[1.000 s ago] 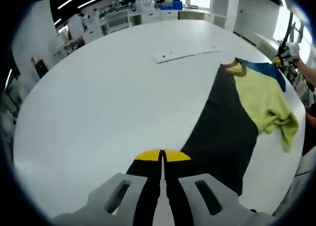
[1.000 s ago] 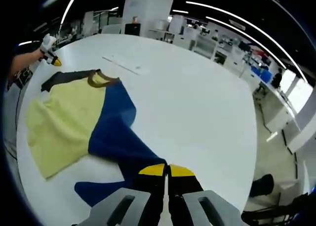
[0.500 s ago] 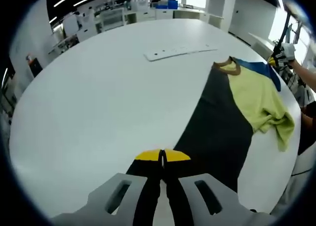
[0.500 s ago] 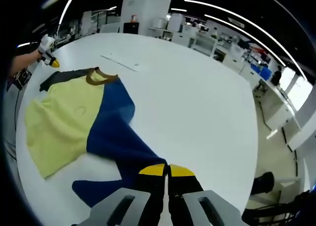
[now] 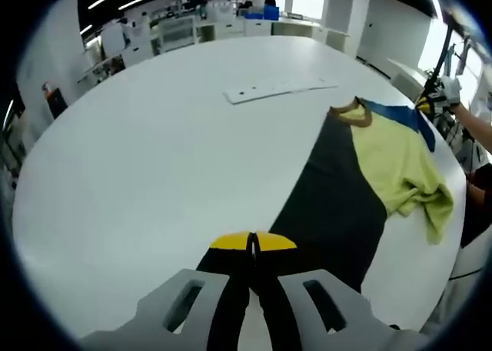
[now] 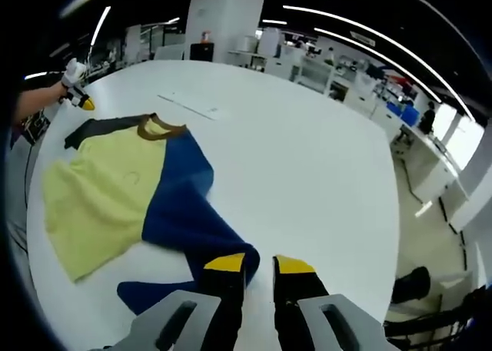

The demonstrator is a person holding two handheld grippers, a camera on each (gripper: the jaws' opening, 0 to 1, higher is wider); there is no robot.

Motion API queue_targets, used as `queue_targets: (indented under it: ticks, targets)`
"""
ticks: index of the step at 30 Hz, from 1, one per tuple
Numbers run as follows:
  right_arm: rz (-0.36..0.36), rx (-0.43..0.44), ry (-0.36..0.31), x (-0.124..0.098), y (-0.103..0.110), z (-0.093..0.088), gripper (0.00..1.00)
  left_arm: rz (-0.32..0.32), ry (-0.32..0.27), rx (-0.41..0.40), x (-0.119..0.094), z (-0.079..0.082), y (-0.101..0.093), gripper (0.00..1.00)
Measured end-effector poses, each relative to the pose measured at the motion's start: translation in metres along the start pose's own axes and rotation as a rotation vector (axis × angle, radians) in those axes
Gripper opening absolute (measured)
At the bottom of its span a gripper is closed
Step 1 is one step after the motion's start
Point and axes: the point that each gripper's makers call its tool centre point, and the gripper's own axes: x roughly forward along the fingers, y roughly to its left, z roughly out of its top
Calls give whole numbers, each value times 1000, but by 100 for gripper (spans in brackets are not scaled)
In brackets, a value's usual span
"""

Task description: Fold the garment on the visible template until the final outline fits inside the template.

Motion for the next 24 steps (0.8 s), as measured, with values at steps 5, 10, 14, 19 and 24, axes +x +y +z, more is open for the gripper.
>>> queue_targets:
  ticks: [5, 10, 14, 19, 24]
  targets:
    - [2, 54, -56, -5, 2, 6, 28, 19, -32, -15, -4, 5, 3, 13]
    - [1, 103, -93, -11, 5, 8, 42, 16, -63, -41, -6, 6, -2, 26]
    - [5, 126, -113, -16, 8, 10, 48, 43, -77, -25, -8, 7, -4, 46]
    - [7, 156, -143, -22, 11, 14, 54, 28, -98, -6, -14, 11, -15, 51]
    - [25, 171, -174, -28, 22, 19, 58, 3, -115, 3, -20, 11, -26, 54]
